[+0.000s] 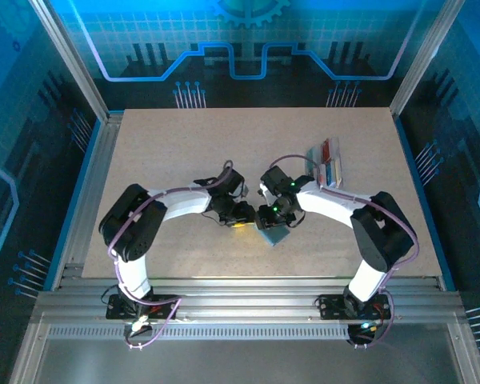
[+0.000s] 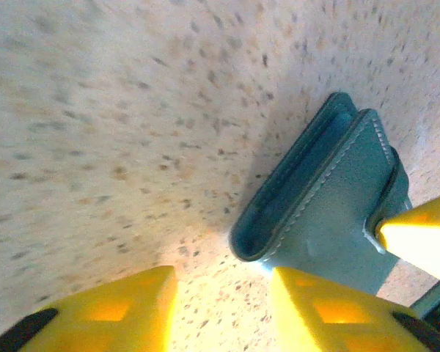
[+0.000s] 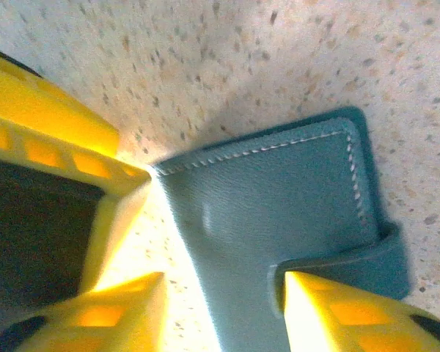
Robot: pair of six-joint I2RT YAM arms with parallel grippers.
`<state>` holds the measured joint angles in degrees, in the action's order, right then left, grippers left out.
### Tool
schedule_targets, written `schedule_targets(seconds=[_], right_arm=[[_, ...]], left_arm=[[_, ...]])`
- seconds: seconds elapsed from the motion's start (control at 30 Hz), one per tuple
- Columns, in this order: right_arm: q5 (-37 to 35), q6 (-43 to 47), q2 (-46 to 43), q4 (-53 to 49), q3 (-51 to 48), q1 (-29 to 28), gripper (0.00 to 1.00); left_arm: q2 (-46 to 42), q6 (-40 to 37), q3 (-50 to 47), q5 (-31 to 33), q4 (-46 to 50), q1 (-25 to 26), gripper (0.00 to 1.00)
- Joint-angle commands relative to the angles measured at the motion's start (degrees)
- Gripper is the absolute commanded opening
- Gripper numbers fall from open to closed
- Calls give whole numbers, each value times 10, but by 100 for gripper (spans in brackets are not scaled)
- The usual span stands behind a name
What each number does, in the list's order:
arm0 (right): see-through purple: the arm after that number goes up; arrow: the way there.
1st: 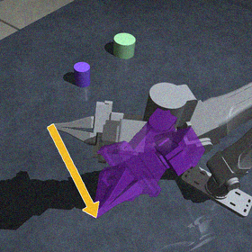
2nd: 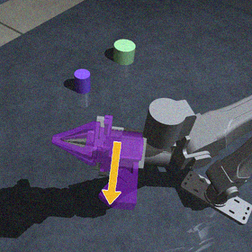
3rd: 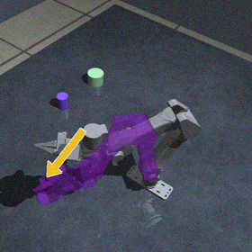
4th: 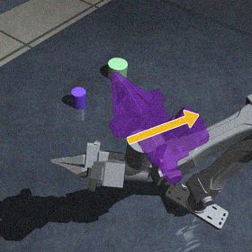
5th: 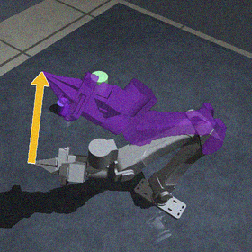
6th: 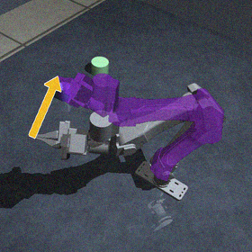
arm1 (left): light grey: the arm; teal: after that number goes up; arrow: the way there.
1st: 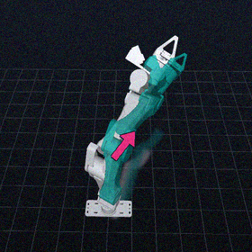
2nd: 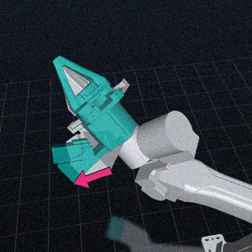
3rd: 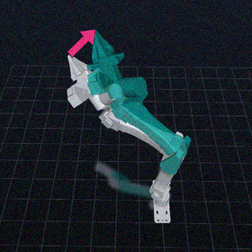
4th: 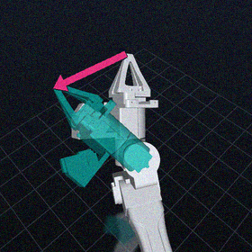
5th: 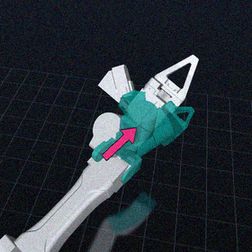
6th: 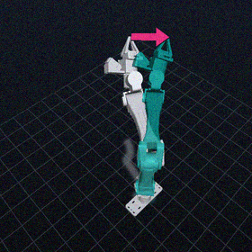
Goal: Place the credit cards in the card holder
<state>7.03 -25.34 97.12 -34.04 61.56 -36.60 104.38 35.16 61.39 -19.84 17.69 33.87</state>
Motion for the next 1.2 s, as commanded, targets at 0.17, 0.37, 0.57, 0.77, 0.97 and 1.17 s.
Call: schedule_targets(seconds=[0.17, 0.37, 0.57, 0.77, 0.97, 1.17], right_arm=[[-5, -3, -91, 24, 65, 2, 95], [-159, -15, -225, 60, -29, 76, 100], [-412, -12, -309, 142, -155, 138, 100], [-413, 157, -376, 425, -334, 183, 100], [-396, 224, -370, 514, -370, 213, 100], [-335, 223, -306, 641, -427, 292, 100]], left_arm=[[-229, -19, -36, 47, 61, -90, 86], [-416, -61, -141, 268, 53, -115, 99], [-506, -151, -288, 562, -150, -117, 99], [-454, -289, -395, 661, -397, -161, 99], [-343, -289, -430, 568, -577, -264, 99], [-225, -328, -434, 491, -720, -283, 99]])
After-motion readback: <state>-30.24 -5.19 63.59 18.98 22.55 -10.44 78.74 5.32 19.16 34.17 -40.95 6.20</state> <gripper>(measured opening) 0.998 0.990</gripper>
